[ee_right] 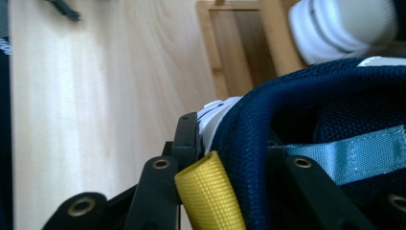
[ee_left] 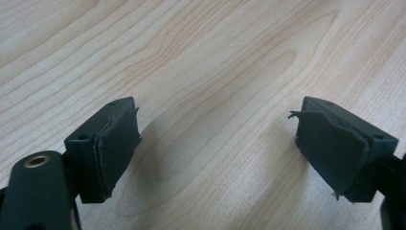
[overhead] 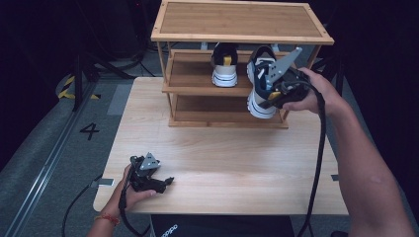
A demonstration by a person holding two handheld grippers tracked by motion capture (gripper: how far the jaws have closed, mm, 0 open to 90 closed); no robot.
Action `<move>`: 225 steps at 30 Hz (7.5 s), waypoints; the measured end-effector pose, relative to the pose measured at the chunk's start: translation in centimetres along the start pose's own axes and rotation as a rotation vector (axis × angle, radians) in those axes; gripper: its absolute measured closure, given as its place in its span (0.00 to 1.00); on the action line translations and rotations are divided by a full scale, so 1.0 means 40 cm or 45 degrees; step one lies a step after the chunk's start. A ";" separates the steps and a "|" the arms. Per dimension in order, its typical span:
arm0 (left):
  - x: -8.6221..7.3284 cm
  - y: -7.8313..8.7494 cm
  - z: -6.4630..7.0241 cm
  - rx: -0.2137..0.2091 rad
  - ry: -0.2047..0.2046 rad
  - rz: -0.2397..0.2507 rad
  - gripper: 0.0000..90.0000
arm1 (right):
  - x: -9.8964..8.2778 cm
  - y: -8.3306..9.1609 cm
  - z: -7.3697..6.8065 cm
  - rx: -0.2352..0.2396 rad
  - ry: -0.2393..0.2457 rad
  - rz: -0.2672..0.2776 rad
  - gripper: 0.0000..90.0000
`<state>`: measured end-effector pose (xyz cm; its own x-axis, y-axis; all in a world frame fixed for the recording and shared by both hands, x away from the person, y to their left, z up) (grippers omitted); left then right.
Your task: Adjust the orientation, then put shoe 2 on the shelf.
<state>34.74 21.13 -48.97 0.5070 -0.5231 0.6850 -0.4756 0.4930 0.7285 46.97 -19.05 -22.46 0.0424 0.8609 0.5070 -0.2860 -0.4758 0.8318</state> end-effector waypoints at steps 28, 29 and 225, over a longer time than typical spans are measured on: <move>-0.004 0.005 0.002 0.006 -0.004 -0.001 0.17 | 0.049 -0.099 0.199 -0.040 -0.022 -0.126 0.65; -0.004 0.005 0.002 0.006 -0.004 -0.001 0.17 | 0.049 -0.099 0.199 -0.040 -0.022 -0.126 0.65; 0.006 -0.006 -0.010 -0.036 -0.012 -0.001 0.17 | -0.829 -0.211 -0.342 -0.450 -0.997 0.244 0.27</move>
<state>35.25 21.16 -48.98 0.5003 -0.5300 0.6847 -0.4549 0.5120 0.7286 34.88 -41.10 -49.38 0.5704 0.3393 0.7480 -0.6297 -0.4040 0.6635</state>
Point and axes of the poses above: each handheld gripper's, and its own axes: y roughly backward along the jaws, x roughly out of its top, z roughly to its right, the point moved 1 cm from there along -y, roughly forward along the jaws, and after that the axes turned 1 degree about x, right-handed, at the moved point
